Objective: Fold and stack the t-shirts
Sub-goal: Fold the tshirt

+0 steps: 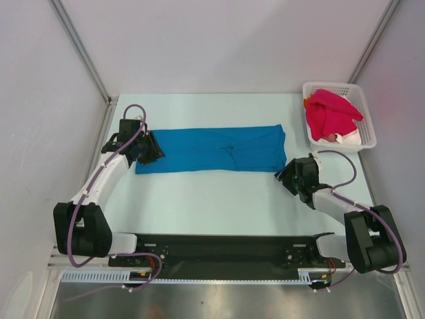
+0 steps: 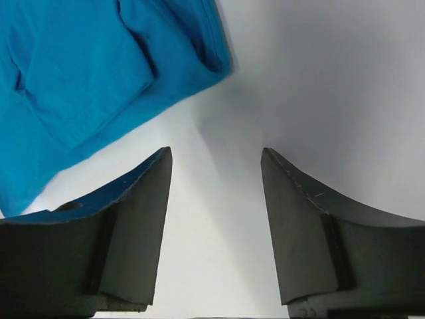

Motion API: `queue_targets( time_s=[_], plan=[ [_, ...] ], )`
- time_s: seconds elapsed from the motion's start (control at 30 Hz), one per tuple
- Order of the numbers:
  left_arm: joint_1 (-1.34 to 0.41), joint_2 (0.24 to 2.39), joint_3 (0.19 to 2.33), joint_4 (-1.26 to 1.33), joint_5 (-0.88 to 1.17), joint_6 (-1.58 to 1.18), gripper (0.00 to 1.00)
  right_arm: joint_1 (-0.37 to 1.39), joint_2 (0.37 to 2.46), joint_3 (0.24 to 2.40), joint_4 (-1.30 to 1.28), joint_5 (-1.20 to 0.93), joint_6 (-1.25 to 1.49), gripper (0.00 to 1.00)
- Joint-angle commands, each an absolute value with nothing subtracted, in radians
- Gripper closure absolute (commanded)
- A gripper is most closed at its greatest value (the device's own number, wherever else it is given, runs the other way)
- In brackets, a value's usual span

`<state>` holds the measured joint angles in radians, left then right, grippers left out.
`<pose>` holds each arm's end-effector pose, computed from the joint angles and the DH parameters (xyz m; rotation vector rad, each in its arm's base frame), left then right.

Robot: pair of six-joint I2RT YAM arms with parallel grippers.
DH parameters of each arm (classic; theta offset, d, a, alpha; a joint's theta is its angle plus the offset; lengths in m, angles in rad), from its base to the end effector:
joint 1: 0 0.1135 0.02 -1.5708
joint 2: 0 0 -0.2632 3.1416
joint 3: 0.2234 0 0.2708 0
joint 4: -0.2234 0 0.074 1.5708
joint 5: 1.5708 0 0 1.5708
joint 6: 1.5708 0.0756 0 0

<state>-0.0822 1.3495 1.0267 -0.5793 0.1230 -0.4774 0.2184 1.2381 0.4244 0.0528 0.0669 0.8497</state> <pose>0.3222 -0.0359 0.2265 -0.4391 2.4661 -0.3885 0.2620 0.0530 0.1085 0.7694 2.2464 0.4496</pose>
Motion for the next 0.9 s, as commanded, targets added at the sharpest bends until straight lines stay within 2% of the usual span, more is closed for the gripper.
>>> queue_targets(
  time_s=[0.0,0.27,0.33,0.37,0.4,0.47,0.5,0.57,0.73,0.77,0.87],
  plan=[
    [-0.089,1.298,1.019,-0.571,0.16,-0.436,0.54,0.213,1.281,0.4,0.25,0.13,0.939,0.4],
    [-0.087,1.315,1.032,-0.571,0.163,-0.411,0.53,0.213,1.505,0.489,0.359,0.189,0.953,0.49],
    [-0.089,1.325,1.04,-0.571,0.144,-0.402,0.53,0.218,1.586,0.546,0.371,0.23,0.916,0.61],
    [-0.089,1.33,1.043,-0.574,0.137,-0.391,0.52,0.218,1.613,0.57,0.37,0.239,0.91,0.62],
    [-0.089,1.341,1.054,-0.575,0.132,-0.385,0.51,0.216,1.673,0.604,0.368,0.248,0.882,0.73],
    [-0.089,1.35,1.069,-0.584,0.127,-0.367,0.5,0.224,1.73,0.708,0.357,0.279,0.853,0.79],
    [-0.089,1.354,1.084,-0.587,0.123,-0.361,0.49,0.222,1.756,0.748,0.342,0.29,0.832,0.87],
    [-0.089,1.37,1.101,-0.601,0.117,-0.341,0.48,0.222,1.845,0.882,0.301,0.307,0.81,0.91],
    [-0.089,1.394,1.152,-0.635,0.091,-0.299,0.47,0.195,2.032,1.187,0.163,0.373,0.726,0.92],
    [-0.09,1.397,1.152,-0.644,0.075,-0.293,0.46,0.189,2.09,1.307,0.116,0.358,0.716,0.91],
    [-0.091,1.401,1.14,-0.647,0.072,-0.293,0.46,0.155,2.187,1.493,0.043,0.302,0.681,0.87]
  ],
)
